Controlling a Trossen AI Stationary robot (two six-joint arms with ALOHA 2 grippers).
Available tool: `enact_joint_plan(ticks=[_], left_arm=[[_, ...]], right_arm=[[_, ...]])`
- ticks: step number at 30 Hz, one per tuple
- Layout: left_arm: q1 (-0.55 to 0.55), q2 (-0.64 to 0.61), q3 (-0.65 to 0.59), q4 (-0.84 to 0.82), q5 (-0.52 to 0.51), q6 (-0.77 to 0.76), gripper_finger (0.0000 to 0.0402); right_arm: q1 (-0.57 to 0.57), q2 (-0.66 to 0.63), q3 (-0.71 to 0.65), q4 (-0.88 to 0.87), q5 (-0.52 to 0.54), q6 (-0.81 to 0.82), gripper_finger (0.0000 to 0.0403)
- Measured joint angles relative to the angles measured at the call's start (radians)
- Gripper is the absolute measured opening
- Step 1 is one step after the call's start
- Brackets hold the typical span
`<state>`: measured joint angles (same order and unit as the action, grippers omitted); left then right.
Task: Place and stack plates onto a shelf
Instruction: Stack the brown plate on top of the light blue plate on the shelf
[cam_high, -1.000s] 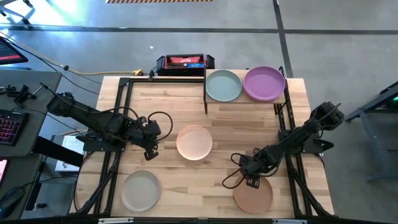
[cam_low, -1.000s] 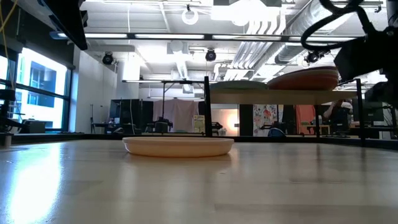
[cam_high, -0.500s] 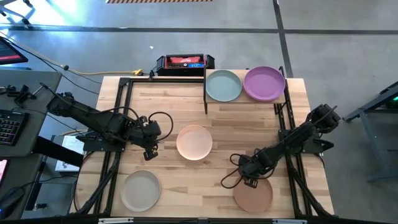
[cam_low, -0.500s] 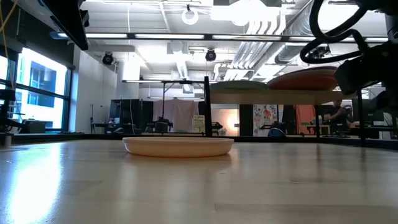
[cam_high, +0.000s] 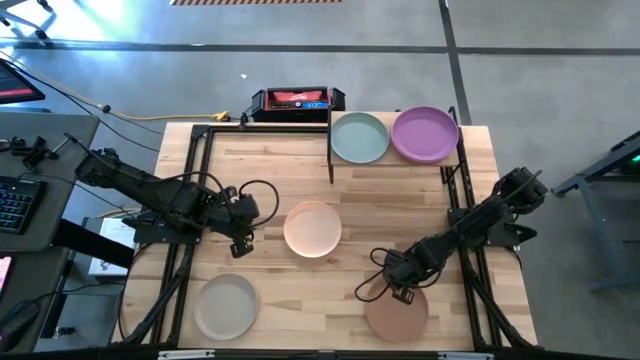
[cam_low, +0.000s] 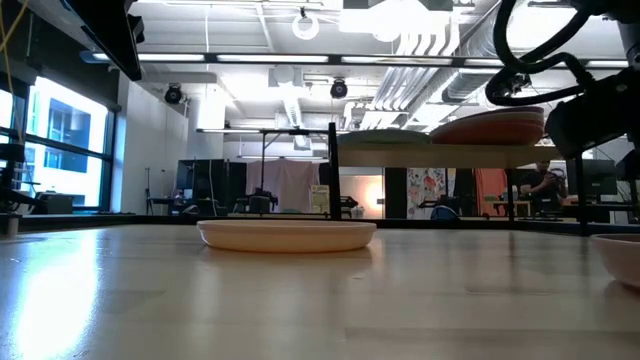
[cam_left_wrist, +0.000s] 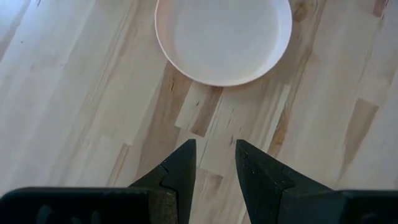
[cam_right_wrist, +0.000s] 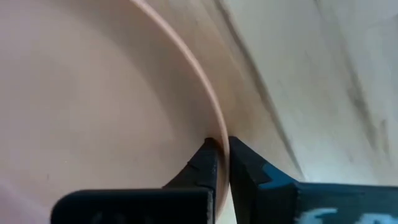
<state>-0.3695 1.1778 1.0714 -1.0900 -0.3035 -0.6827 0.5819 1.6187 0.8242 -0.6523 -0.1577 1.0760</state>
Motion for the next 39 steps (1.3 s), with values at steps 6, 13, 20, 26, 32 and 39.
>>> enact_joint_plan(ticks=[6,13,20,26,32,39], left_arm=[[0.000,0.000,0.000,0.000,0.000,0.006,0.0102],[0.000,0.000,0.000,0.002,0.000,0.006,0.0102],[0.000,0.000,0.000,0.002,-0.017,0.006,0.0102],[0.001,0.000,0.000,0.005,-0.046,0.024,0.0102],[0.022,0.000,0.000,0.065,-0.092,0.096,0.0102],[0.089,0.000,0.000,0.130,-0.105,0.202,0.0102]], right_arm=[[0.001,-0.027,-0.002,0.023,-0.042,0.043,0.0001],[0.001,-0.099,-0.002,0.034,-0.021,0.155,0.0000],[0.001,-0.189,-0.002,0.033,0.014,0.231,0.0000],[-0.011,-0.261,-0.002,0.029,0.074,0.281,0.0000],[-0.087,-0.336,-0.002,0.030,0.132,0.287,0.0000],[-0.212,-0.407,-0.002,0.030,0.188,0.265,0.0000]])
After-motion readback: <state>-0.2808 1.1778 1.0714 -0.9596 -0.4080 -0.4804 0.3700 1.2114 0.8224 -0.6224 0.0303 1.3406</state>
